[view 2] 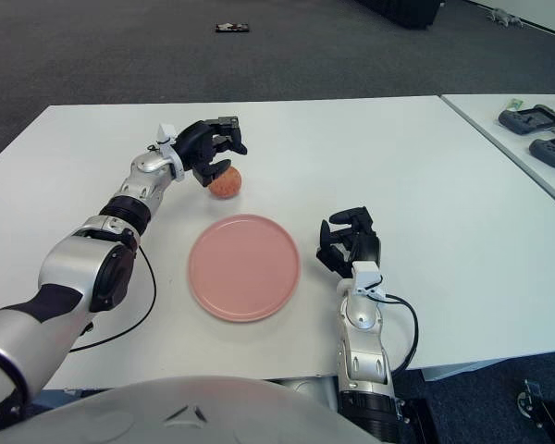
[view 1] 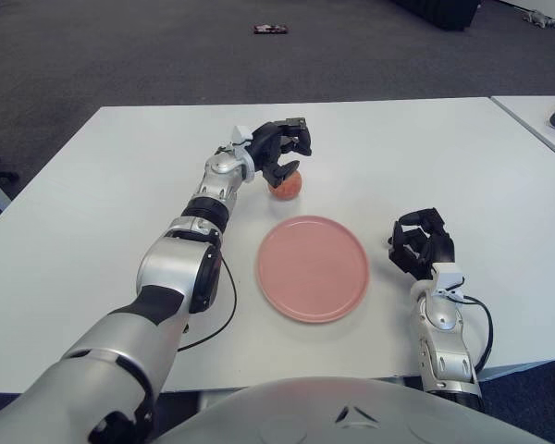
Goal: Put the apple into the plate.
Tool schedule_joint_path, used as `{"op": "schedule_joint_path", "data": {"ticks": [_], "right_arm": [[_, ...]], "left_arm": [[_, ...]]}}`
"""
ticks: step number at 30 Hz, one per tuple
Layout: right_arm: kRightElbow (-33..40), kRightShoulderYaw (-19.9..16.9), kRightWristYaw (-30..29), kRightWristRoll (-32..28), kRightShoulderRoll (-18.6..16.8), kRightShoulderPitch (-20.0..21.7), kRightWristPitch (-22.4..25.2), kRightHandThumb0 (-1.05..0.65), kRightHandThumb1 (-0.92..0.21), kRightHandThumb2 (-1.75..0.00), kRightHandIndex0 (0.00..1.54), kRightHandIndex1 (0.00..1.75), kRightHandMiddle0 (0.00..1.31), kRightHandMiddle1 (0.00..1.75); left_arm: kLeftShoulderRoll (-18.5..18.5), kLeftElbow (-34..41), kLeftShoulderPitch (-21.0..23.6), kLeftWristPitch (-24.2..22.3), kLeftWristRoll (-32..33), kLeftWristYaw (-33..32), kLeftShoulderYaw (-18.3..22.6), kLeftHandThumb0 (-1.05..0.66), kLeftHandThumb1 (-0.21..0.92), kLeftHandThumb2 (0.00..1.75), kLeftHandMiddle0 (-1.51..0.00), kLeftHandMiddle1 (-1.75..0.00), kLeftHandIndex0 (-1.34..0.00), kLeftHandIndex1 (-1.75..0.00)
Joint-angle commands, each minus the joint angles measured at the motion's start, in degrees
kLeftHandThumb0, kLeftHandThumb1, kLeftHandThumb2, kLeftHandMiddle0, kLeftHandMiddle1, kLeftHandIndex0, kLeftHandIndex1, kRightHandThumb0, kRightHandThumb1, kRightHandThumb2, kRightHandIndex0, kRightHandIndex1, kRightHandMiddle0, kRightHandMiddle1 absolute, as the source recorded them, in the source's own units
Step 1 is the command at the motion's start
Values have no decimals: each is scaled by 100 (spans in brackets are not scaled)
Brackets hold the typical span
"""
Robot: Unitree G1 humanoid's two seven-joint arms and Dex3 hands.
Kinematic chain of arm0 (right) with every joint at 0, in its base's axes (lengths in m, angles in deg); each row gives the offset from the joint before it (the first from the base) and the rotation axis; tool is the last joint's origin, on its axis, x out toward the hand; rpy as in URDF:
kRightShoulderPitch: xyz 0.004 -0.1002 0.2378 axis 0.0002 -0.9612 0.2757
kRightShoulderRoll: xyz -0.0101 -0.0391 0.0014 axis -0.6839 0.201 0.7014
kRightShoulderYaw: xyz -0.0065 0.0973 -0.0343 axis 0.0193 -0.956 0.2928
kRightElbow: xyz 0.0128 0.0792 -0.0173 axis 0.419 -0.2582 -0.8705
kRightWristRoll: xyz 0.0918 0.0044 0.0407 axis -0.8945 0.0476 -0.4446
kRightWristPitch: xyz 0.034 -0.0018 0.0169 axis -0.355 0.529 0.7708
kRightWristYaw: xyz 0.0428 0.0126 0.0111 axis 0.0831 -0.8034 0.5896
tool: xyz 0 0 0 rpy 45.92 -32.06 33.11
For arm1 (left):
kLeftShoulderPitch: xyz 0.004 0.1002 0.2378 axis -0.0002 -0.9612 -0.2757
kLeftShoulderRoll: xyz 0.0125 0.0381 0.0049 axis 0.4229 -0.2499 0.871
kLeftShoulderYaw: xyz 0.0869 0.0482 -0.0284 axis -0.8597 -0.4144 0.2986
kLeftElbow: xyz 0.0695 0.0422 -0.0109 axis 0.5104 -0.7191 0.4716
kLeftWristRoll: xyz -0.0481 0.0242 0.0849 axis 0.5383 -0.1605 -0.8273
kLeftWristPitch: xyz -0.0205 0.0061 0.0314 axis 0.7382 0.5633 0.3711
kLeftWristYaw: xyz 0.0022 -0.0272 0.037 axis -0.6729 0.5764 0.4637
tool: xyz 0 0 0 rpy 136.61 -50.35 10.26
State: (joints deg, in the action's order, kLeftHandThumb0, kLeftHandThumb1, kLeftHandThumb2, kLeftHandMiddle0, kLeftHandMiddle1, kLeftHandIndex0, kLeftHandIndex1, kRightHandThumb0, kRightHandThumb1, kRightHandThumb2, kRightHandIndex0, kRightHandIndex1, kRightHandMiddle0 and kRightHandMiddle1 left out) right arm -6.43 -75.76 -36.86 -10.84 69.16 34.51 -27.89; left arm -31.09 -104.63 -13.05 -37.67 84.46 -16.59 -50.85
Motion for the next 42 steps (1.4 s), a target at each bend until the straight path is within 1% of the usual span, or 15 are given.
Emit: {"op": "schedule_joint_path", "data": {"ticks": [1, 5, 11, 16, 19, 20, 21, 23, 24, 25, 26, 27, 30, 34, 42], "right_arm": [[91, 9, 25, -13, -14, 14, 44, -39, -65, -90, 57, 154, 36, 175], [51, 14, 25, 5, 0, 18, -54, -39, -65, -90, 58, 155, 36, 175], [37, 13, 28, 6, 7, 15, -55, -39, -65, -91, 58, 156, 36, 175], [29, 0, 35, -8, 10, 23, -26, -39, -64, -91, 58, 156, 36, 175], [20, 6, 17, 27, 17, 41, -35, -39, -64, -91, 57, 156, 36, 175], [14, 6, 14, 36, 21, 46, -45, -39, -65, -91, 57, 156, 36, 175], [0, 7, 13, 43, 27, 52, -64, -39, -65, -91, 57, 156, 36, 175], [-26, 11, 3, 65, 37, 58, -106, -39, -65, -91, 57, 156, 36, 175], [-38, 13, -5, 78, 42, 61, -126, -39, -65, -91, 57, 156, 36, 175], [-45, 15, -11, 86, 45, 62, -138, -39, -65, -90, 57, 156, 36, 175], [-51, 18, -14, 100, 53, 62, -142, -39, -65, -90, 56, 156, 36, 175], [-45, 21, -9, 99, 55, 61, -120, -39, -65, -90, 56, 156, 36, 175], [-49, 24, -5, 89, 46, 74, -79, -39, -65, -90, 57, 156, 36, 175], [-45, 22, -7, 70, 34, 71, -84, -39, -65, -90, 57, 156, 36, 175], [-33, 22, -6, 47, 16, 63, -83, -39, -65, -91, 57, 155, 36, 175]], "left_arm": [[54, 89, -129, 137, -41, -26, -43, 0, -11, 175, -98, -159, -71, -175], [112, 247, -297, 753, -708, -879, -463, 0, -11, 175, -98, -160, -70, -175], [263, 421, -408, 1330, -1721, -1983, -1112, 0, -11, 175, -98, -160, -70, -175], [447, 534, -397, 1552, -2668, -3038, -1694, 0, -7, 173, -91, -170, -70, -169], [553, 495, -318, 1577, -3149, -3457, -2033, -1, 3, 160, -83, -173, -66, -161], [591, 465, -285, 1591, -3290, -3576, -2138, -15, 20, 141, -53, -174, -58, -166], [662, 430, -229, 1607, -3529, -3759, -2311, -25, 32, 127, -34, -174, -53, -169], [765, 364, -125, 1606, -3905, -4044, -2600, -41, 23, 124, -17, -149, -27, -158], [800, 331, -79, 1598, -4049, -4149, -2711, -53, 23, 119, -11, -123, -17, -144], [816, 297, -48, 1596, -4125, -4222, -2778, -62, 23, 116, -7, -106, -11, -134], [864, 287, 4, 1563, -4322, -4336, -2928, -64, 23, 114, -6, -100, -9, -131], [910, 252, 81, 1488, -4585, -4512, -3133, -71, 27, 110, -4, -70, -6, -109], [963, 110, 236, 1332, -5040, -4879, -3504, -84, 39, 99, -1, -23, -2, -54], [964, -32, 358, 1125, -5339, -5087, -3788, -95, 48, 88, 0, -5, 0, -12], [815, -351, 517, 844, -5520, -5192, -4121, -104, 54, 76, 0, 0, 0, -1]]}}
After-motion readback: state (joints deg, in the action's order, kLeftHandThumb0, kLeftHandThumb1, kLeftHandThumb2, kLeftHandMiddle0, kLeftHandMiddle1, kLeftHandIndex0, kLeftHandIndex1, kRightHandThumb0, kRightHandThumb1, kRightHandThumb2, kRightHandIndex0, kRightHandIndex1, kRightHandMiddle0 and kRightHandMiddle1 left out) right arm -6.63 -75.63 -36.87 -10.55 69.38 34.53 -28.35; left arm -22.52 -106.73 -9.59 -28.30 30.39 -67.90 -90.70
